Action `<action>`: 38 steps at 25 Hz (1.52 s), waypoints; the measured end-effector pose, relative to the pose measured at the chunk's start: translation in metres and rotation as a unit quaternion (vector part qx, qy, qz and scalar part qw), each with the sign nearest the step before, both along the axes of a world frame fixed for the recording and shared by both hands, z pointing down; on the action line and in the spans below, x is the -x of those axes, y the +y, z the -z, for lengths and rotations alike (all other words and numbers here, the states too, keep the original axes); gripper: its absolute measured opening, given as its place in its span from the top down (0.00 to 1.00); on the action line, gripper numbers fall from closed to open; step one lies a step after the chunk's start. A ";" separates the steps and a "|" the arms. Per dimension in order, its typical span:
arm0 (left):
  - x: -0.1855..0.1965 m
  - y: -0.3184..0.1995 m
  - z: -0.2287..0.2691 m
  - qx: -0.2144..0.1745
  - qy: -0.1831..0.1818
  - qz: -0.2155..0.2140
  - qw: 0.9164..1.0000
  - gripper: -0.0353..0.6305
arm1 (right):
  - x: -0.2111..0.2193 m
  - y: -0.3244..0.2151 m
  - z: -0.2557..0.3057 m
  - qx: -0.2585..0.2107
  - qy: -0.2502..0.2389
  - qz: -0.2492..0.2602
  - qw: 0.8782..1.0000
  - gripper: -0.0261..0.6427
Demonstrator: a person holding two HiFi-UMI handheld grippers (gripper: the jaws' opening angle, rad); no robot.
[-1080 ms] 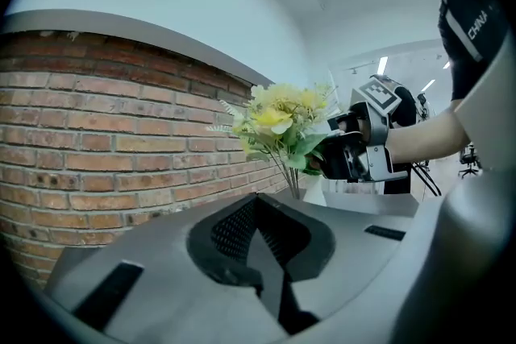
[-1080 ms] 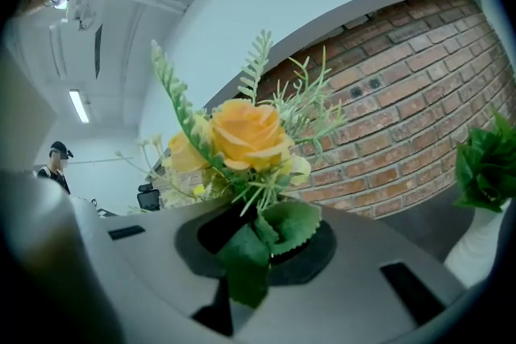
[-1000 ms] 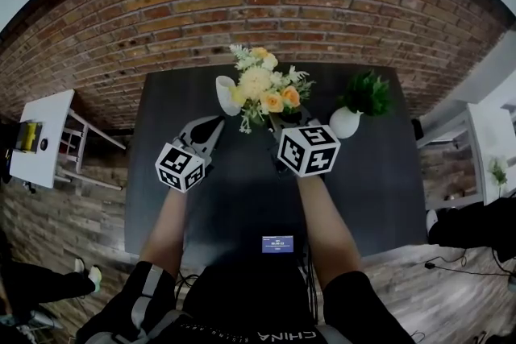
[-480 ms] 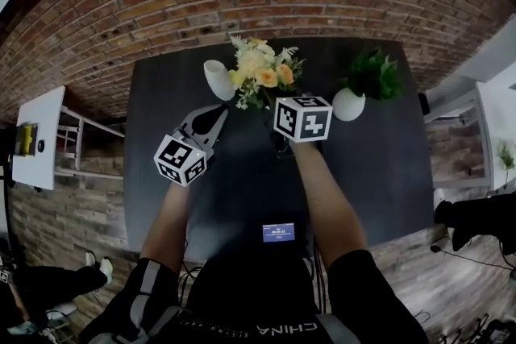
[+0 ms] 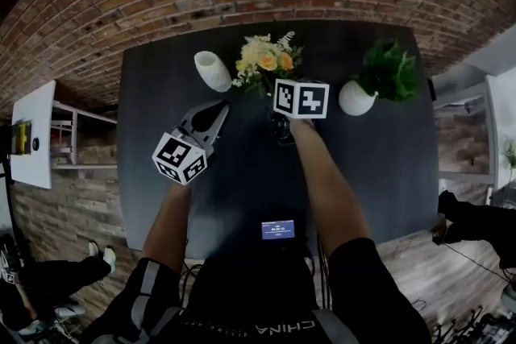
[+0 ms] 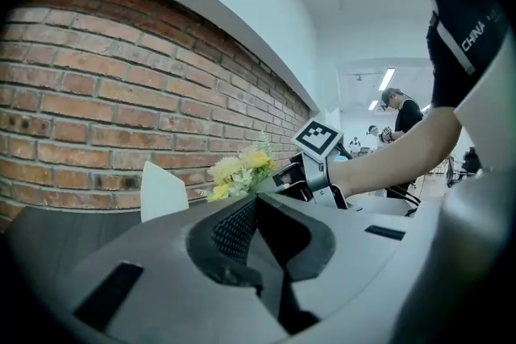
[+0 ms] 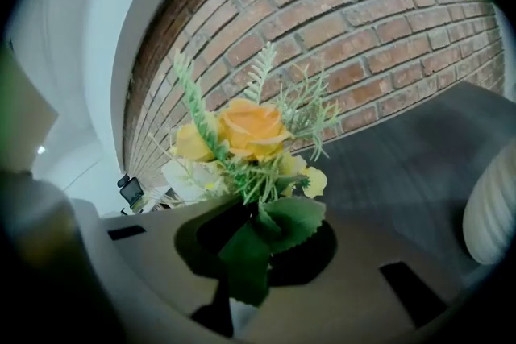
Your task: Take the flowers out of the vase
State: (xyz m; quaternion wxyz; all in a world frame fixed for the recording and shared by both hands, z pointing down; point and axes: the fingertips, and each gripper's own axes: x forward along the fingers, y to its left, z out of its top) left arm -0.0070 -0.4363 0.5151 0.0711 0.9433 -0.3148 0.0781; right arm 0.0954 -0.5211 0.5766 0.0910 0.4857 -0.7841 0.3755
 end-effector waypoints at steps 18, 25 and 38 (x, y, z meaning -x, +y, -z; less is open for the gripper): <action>0.000 -0.007 -0.039 0.042 -0.002 0.000 0.999 0.94 | -0.013 -0.017 -0.089 0.136 -0.015 -0.036 0.990 0.86; -0.004 -0.008 -0.039 0.043 0.005 -0.002 0.999 0.94 | -0.016 -0.019 -0.090 0.131 -0.038 -0.043 0.990 0.86; -0.004 0.003 -0.016 0.027 0.012 0.001 1.000 0.94 | -0.018 -0.004 -0.070 0.117 -0.031 -0.027 0.992 0.61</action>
